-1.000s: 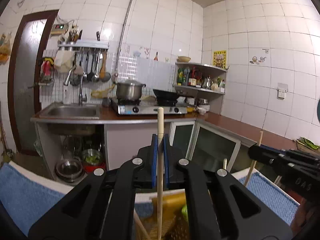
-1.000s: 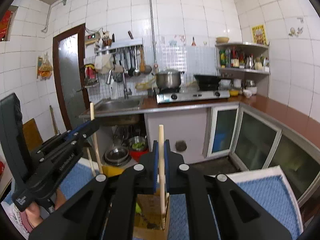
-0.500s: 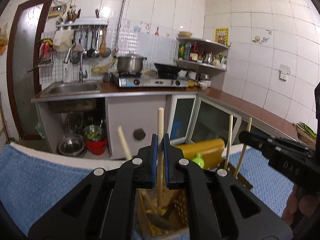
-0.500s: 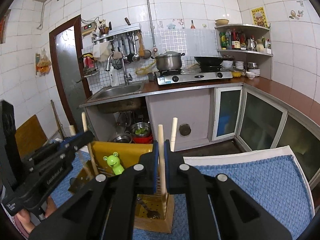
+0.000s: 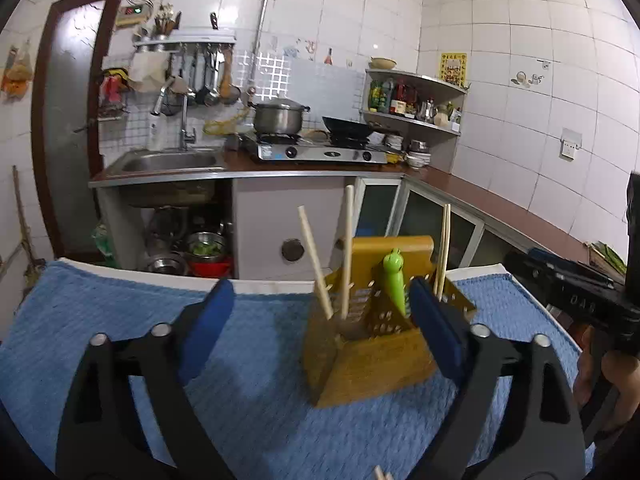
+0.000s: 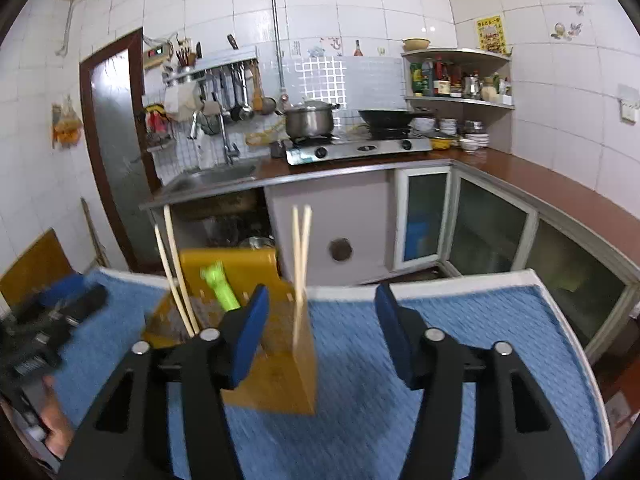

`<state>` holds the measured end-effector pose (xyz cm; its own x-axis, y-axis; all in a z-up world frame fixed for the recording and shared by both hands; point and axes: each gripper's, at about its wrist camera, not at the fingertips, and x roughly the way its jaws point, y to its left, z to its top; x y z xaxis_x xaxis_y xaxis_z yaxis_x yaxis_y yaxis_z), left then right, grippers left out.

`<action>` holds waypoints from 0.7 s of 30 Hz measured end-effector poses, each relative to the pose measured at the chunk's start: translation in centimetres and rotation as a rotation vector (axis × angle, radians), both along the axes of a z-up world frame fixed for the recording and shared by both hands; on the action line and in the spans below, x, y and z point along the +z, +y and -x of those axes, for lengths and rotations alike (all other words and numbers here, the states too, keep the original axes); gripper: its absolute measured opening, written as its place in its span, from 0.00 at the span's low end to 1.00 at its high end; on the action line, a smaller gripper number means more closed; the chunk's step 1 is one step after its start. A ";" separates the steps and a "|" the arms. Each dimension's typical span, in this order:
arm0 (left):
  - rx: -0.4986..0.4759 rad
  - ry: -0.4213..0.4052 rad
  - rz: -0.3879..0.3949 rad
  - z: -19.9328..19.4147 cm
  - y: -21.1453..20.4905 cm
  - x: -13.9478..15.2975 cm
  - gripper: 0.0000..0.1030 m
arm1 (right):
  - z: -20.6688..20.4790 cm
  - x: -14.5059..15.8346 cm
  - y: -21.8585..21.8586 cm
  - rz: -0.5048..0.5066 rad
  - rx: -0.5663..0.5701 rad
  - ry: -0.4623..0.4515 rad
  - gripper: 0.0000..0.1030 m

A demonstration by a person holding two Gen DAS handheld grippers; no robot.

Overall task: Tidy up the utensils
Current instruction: 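Move both open tools back over the remaining utensils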

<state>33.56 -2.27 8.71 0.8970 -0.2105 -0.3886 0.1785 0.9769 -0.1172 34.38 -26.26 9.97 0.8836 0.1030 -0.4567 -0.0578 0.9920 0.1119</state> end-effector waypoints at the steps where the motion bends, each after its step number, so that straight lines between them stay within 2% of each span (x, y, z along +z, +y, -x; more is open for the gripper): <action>1: 0.003 0.004 0.000 0.8 0.5 -0.2 0.87 | 1.0 -0.6 0.0 0.012 -0.012 0.009 0.60; 6: 0.014 0.041 0.008 3.9 2.2 -1.5 0.95 | 4.4 -3.2 0.5 0.023 -0.027 0.063 0.63; 14: 0.040 0.107 0.003 7.3 4.5 -4.1 0.95 | 9.2 -7.5 2.0 0.012 -0.012 0.160 0.63; 21: 0.015 0.213 -0.036 10.0 5.5 -7.7 0.95 | 12.1 -9.8 3.0 0.008 -0.015 0.208 0.63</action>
<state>23.55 3.19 1.06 0.7967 -0.1800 -0.5769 0.1385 0.9836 -0.1156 22.29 -23.24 0.13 0.7715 0.0860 -0.6304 -0.0193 0.9935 0.1119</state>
